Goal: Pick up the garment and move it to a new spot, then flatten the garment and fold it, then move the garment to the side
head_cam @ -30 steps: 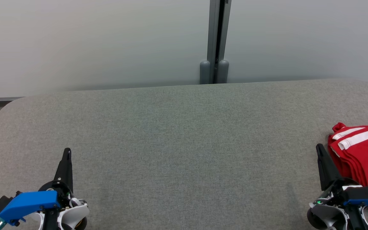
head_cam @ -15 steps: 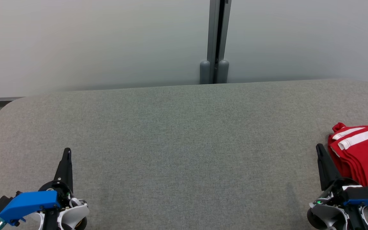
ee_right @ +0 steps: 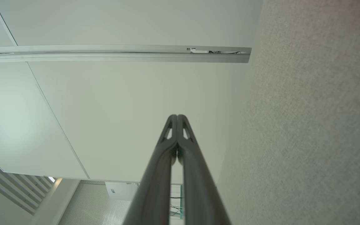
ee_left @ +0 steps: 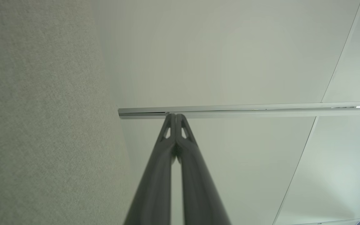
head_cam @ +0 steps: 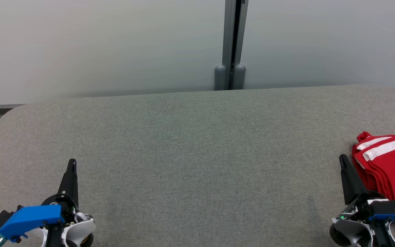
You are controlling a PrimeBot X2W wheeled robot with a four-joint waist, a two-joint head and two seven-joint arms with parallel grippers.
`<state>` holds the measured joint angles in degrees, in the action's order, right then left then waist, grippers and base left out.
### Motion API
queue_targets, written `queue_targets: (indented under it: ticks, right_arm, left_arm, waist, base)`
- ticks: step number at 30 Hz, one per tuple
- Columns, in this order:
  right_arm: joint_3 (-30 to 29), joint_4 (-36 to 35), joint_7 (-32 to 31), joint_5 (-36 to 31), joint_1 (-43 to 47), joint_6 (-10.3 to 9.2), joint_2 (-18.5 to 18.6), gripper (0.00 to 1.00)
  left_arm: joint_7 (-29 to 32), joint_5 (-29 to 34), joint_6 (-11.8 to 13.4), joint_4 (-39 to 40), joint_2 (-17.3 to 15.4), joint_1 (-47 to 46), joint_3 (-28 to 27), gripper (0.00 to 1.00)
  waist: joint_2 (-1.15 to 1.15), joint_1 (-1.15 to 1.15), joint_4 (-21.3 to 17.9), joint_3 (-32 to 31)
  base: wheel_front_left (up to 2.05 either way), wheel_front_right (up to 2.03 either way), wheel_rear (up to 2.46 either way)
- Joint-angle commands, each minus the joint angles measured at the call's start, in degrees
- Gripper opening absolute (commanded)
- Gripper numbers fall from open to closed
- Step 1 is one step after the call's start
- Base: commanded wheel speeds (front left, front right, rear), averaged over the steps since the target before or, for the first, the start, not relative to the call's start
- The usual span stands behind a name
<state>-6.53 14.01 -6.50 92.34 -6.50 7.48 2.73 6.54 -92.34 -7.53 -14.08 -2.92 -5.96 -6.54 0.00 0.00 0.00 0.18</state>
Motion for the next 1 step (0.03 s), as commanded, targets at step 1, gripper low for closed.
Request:
queue_targets:
  ticks: [1]
  right_arm:
    - [-0.13, -0.22, -0.26, 0.17, 0.56, 0.02, 0.27, 0.00]
  left_arm:
    - [0.18, -0.15, 0.08, 0.25, 0.10, -0.60, -0.07, 0.00]
  waist:
    - [0.00, 0.00, 0.00, 0.00]
  base:
    - [0.00, 0.00, 0.00]
